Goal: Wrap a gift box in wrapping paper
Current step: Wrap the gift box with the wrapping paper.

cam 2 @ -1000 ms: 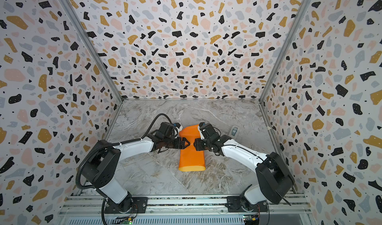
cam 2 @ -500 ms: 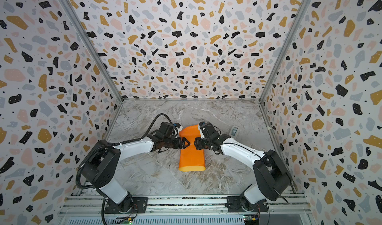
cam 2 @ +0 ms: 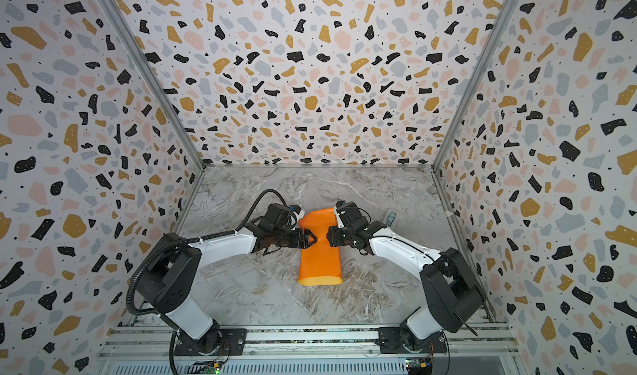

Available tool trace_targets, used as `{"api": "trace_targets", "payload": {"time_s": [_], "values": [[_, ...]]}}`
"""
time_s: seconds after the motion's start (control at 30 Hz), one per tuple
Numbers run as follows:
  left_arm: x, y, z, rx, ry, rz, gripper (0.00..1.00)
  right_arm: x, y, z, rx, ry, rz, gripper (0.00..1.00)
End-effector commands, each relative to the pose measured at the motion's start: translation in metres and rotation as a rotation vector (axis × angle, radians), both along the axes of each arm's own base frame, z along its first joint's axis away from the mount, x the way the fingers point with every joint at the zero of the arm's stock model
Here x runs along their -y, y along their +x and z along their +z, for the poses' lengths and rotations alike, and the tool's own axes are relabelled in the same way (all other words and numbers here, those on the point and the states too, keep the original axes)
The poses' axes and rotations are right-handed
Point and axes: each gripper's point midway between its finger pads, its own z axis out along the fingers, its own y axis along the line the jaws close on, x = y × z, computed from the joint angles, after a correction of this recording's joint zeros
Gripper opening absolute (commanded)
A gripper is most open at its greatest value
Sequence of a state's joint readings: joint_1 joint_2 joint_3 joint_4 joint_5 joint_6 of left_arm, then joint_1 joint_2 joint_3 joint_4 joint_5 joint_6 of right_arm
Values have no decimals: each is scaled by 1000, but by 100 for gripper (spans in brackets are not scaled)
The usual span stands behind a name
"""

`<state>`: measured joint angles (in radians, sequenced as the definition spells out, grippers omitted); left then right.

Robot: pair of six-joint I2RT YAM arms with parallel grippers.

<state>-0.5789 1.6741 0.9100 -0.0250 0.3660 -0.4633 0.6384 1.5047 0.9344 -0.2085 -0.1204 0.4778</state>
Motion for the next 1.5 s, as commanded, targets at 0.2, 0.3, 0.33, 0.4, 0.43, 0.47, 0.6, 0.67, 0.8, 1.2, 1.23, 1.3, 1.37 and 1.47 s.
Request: {"api": "trace_targets", "payload": {"time_s": [0.2, 0.3, 0.33, 0.4, 0.43, 0.47, 0.6, 0.67, 0.8, 1.2, 1.23, 1.3, 1.37, 1.47], "values": [[-27, -21, -44, -119, 148, 17, 82, -6, 0, 0, -8, 22, 22, 51], [-26, -21, -44, -119, 148, 16, 82, -8, -1, -3, -13, 26, 29, 51], [-26, -21, -44, -119, 148, 16, 82, -8, -1, -5, -17, 26, 30, 51], [-26, -21, -44, -118, 148, 17, 82, -8, 0, -8, -22, 25, 31, 51], [-26, -22, -44, -119, 148, 16, 82, -9, 0, -9, -25, 27, 33, 51], [-26, -21, -44, -119, 149, 16, 82, -9, -1, -10, -28, 30, 36, 52], [-26, -21, -44, -119, 149, 16, 82, -12, 0, -11, -33, 59, 47, 54], [-27, -21, -44, -120, 150, 16, 82, -13, 1, -12, -41, 80, 53, 56], [-27, -21, -44, -119, 149, 17, 82, -15, 0, -11, -45, 149, 67, 61], [-27, -22, -44, -120, 151, 18, 82, -25, 5, -12, -76, 301, 122, 69], [-27, -22, -44, -119, 150, 18, 82, -23, 6, -15, -83, 306, 116, 70], [-27, -22, -44, -118, 149, 17, 82, -18, 10, -19, -91, 311, 107, 71], [-26, -21, -43, -116, 145, 17, 82, -10, 14, -19, -92, 312, 93, 78], [-24, -20, -41, -115, 137, 18, 82, 5, 20, -8, -66, 314, 70, 85]]}}
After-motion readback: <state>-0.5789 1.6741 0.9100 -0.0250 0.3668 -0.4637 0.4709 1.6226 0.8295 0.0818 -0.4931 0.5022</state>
